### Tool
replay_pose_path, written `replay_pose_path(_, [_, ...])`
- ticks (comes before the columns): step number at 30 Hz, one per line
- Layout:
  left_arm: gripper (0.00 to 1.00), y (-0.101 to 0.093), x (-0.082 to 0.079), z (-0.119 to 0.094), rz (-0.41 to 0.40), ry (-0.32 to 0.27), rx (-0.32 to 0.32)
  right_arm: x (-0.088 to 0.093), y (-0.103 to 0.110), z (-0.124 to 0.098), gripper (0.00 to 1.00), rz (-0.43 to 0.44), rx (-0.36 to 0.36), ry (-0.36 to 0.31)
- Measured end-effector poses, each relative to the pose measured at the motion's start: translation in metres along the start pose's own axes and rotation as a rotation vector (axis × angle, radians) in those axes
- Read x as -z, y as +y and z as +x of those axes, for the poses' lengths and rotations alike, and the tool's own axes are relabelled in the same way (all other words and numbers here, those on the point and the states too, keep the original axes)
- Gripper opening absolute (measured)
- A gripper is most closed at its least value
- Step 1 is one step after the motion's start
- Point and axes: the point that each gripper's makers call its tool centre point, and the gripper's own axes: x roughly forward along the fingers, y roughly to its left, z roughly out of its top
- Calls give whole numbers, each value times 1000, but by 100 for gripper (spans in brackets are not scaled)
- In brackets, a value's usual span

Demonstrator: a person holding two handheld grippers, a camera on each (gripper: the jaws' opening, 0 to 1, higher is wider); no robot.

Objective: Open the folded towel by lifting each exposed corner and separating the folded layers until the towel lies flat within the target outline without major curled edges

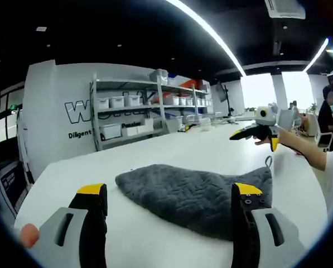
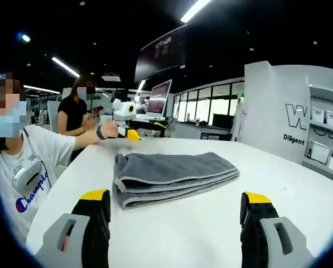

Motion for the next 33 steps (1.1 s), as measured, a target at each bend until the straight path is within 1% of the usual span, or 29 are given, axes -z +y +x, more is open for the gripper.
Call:
replay_pose_path(3, [91, -24, -4, 7, 17, 7, 33, -6, 6, 0, 99, -21, -12, -7])
replay_pose_path(4, [90, -27, -4, 7, 23, 9, 36, -8, 8, 0, 99, -28, -17, -13])
replay_pose_path(6, [90, -48, -6, 13, 77, 17, 62, -13, 10, -1, 99, -41, -23, -27])
replay_pose_path(7, [89, -58, -8, 16, 92, 16, 72, -14, 11, -1, 99, -43, -25, -33])
replay_pose_path(9, [85, -75, -10, 21, 108, 10, 87, -16, 12, -1, 99, -46, -28, -38])
replay_pose_path(11, [81, -95, -10, 28, 129, 17, 108, -17, 10, -2, 99, -51, -25, -36])
replay_pose_path(13, [76, -118, -10, 35, 195, 29, 150, -19, 10, -3, 99, -59, -24, -42])
replay_pose_path(15, [72, -136, -8, 40, 229, 40, 179, -22, 10, -5, 99, -58, -23, -52])
replay_pose_path(16, [67, -143, -6, 43, 229, 48, 193, -23, 10, -6, 99, -61, -20, -57])
replay_pose_path(17, [64, -146, -6, 43, 229, 52, 200, -23, 11, -6, 99, -62, -19, -59])
replay_pose_path(18, [62, -157, -4, 46, 220, 58, 228, -25, 11, -7, 99, -64, -18, -65])
replay_pose_path(20, [60, -166, -2, 48, 214, 68, 254, -26, 11, -8, 99, -65, -19, -71])
replay_pose_path(21, [59, -174, 2, 52, 214, 87, 270, -28, 11, -9, 99, -64, -18, -79])
replay_pose_path(22, [57, -178, 7, 55, 233, 108, 278, -28, 12, -9, 99, -63, -16, -83])
replay_pose_path(25, [51, -182, 18, 62, 300, 155, 273, -28, 12, -10, 99, -63, -8, -83])
replay_pose_path(26, [49, -184, 21, 64, 308, 166, 273, -28, 12, -10, 99, -64, -5, -84])
replay_pose_path(31, [36, -187, 24, 71, 295, 201, 283, -27, 16, -8, 99, -74, -12, -78])
replay_pose_path(33, [32, -187, 26, 72, 300, 217, 280, -26, 17, -6, 99, -75, -13, -72])
